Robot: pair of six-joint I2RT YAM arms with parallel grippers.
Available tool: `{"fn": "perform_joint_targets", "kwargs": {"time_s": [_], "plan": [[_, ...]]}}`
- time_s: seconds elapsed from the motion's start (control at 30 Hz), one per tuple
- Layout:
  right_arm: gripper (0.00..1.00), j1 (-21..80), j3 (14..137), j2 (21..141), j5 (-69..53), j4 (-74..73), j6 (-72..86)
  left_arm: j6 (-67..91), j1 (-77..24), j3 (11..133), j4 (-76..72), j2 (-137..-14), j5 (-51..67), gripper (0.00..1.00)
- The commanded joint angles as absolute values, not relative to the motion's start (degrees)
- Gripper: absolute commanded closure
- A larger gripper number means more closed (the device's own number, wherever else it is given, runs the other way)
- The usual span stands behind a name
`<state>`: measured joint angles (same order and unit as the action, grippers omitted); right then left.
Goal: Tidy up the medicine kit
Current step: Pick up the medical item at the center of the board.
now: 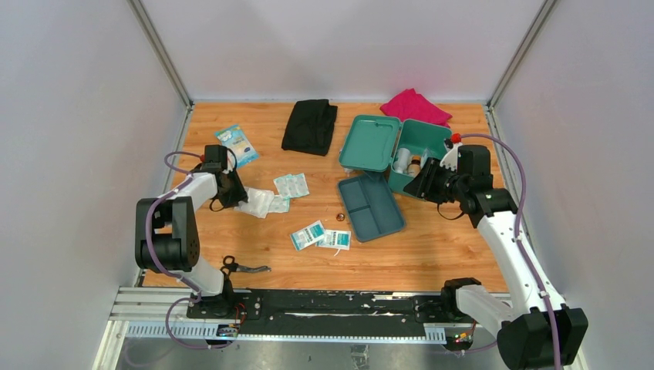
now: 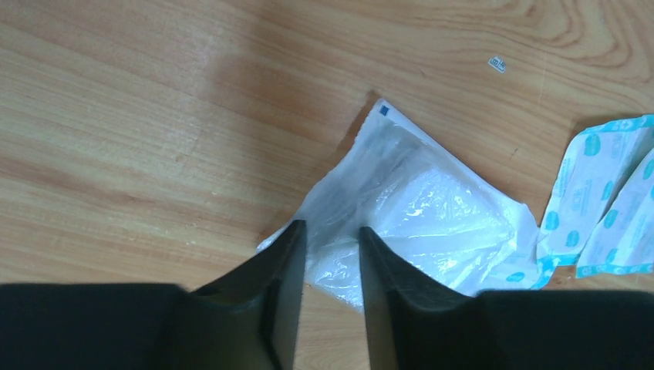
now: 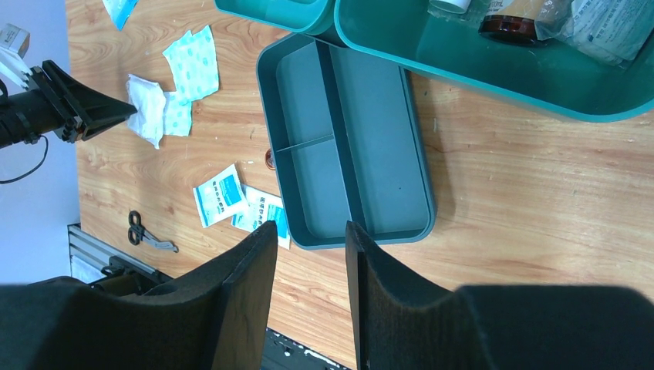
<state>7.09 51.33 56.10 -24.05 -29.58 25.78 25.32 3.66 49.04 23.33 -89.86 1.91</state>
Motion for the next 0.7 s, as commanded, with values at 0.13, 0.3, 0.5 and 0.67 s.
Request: {"fn": "perform_joint_targets", "kwargs": {"time_s": [0.13, 0.3, 0.5, 0.67], "plan": [[0.57, 7.38, 50.54, 55.57, -24.96, -29.93, 25.83, 25.61, 3.74, 47.81, 22.70, -88.93, 1.47, 0.84], [0.57, 7.38, 50.53, 55.00, -25.20, -30.06, 26.06, 26.42, 3.76, 47.64, 23.89, -85.58, 0.79, 1.00], [0.56, 8.62, 51.26, 55.18, -27.38, -29.82, 26.43, 27.60, 3.78, 46.98, 25.04, -77.86, 4.34, 1.00], [0.46, 16.34, 52.53, 56.31, -26.37, -26.62, 29.53, 30.71, 2.51, 43.77, 24.43, -68.21, 10.12, 1.00]]}}
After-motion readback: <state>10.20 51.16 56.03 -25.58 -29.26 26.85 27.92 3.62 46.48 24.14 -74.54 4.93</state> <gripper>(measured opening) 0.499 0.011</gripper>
